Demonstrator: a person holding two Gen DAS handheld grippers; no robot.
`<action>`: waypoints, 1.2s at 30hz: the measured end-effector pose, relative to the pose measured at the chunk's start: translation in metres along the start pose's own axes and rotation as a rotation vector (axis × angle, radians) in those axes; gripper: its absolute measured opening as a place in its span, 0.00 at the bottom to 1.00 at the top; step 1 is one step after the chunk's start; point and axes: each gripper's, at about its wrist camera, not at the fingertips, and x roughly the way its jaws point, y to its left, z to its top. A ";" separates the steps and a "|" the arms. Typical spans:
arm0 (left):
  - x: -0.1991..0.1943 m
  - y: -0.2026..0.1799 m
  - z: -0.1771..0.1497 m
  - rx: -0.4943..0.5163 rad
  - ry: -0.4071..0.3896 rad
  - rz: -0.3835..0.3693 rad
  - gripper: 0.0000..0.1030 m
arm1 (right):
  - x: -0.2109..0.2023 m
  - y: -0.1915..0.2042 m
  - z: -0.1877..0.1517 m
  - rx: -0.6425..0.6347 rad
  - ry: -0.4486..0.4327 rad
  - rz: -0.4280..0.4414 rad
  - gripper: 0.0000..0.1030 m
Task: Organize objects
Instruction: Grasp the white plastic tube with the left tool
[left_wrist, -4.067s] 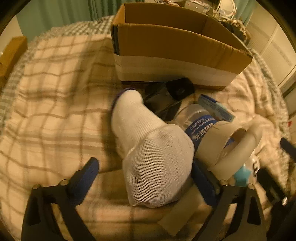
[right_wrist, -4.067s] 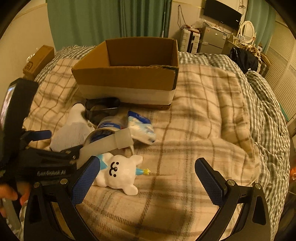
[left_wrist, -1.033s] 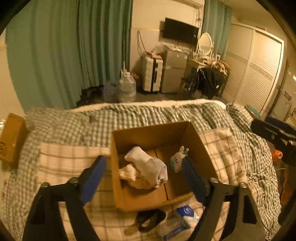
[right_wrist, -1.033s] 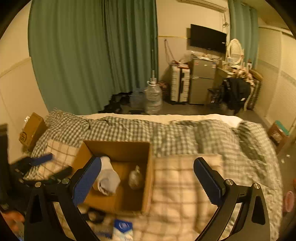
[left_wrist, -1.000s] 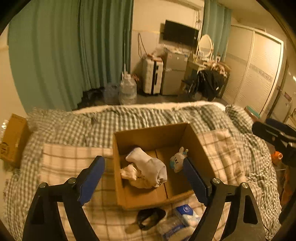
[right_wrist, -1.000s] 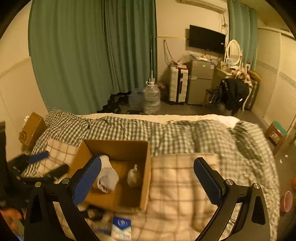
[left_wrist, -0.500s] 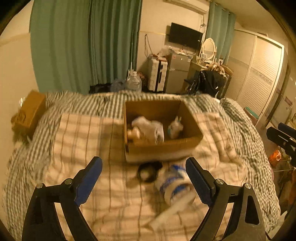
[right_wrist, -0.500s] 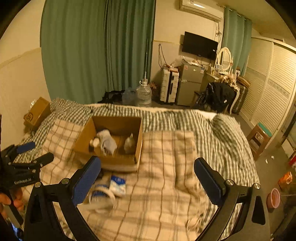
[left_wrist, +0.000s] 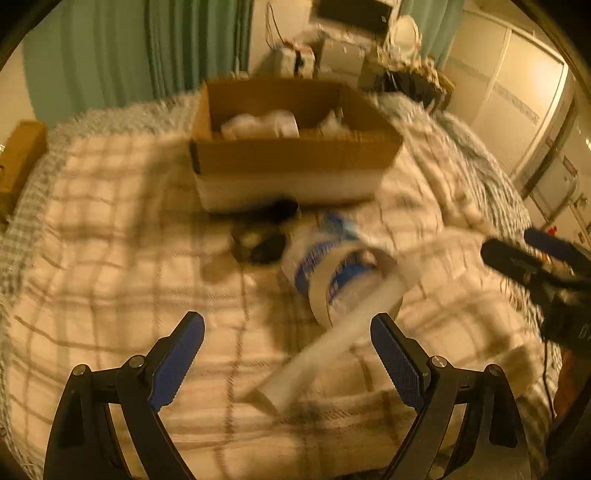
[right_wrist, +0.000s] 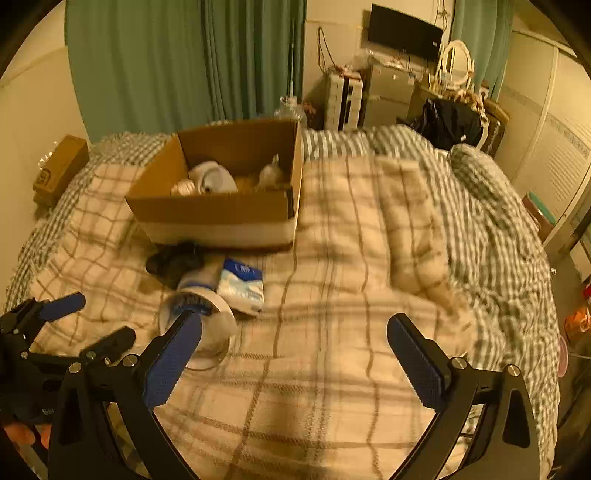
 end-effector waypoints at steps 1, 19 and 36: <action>0.011 -0.003 -0.003 0.007 0.041 -0.009 0.90 | 0.004 0.000 -0.001 0.005 0.008 0.004 0.98; -0.023 -0.015 -0.004 0.076 -0.037 -0.139 0.10 | 0.005 -0.004 -0.003 0.032 0.013 0.015 0.98; -0.054 0.071 0.016 -0.117 -0.177 -0.024 0.10 | 0.015 0.056 0.002 -0.145 0.031 0.059 1.00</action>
